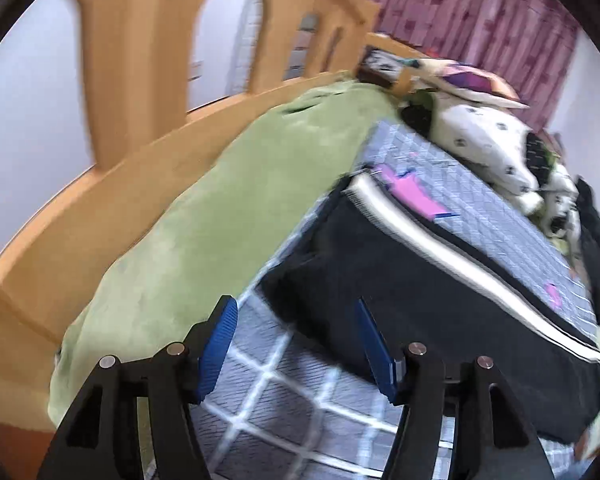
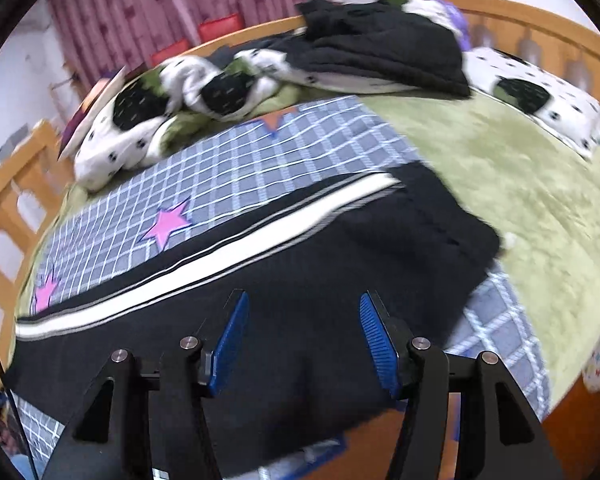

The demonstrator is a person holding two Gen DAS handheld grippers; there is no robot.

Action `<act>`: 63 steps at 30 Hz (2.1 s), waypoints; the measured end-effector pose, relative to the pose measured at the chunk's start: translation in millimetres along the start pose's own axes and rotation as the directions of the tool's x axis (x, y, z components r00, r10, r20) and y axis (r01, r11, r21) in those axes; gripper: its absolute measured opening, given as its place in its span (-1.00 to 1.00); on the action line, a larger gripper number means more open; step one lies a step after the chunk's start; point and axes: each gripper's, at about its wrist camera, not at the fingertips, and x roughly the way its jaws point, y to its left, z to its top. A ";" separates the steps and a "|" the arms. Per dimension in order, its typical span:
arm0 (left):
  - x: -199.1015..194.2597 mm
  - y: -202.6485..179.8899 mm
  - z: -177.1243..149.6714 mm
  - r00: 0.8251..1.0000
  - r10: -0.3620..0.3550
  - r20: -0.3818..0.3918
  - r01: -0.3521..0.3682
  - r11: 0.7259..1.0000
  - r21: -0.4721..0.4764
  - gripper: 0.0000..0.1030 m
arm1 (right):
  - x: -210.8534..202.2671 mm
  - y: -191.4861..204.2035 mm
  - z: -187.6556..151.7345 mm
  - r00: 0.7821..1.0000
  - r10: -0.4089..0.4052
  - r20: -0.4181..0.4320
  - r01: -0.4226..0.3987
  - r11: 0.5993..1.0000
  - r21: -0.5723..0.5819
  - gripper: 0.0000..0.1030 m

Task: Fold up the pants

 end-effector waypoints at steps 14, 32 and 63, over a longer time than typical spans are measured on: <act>116.4 -99.5 90.6 0.993 0.103 -0.053 -0.088 0.970 0.225 0.12 | 100.9 125.4 32.7 0.999 -0.041 0.003 0.039 0.916 -0.400 0.12; 157.0 -90.0 94.0 0.992 0.121 -0.034 -0.110 0.967 0.231 -0.49 | 196.5 180.7 33.8 0.979 0.039 -0.198 -0.169 0.693 -0.701 0.12; 151.8 -69.1 92.3 0.998 0.015 -0.068 -0.008 0.995 0.098 -0.07 | 181.7 143.5 58.9 0.974 0.143 -0.173 -0.219 0.777 -0.590 0.36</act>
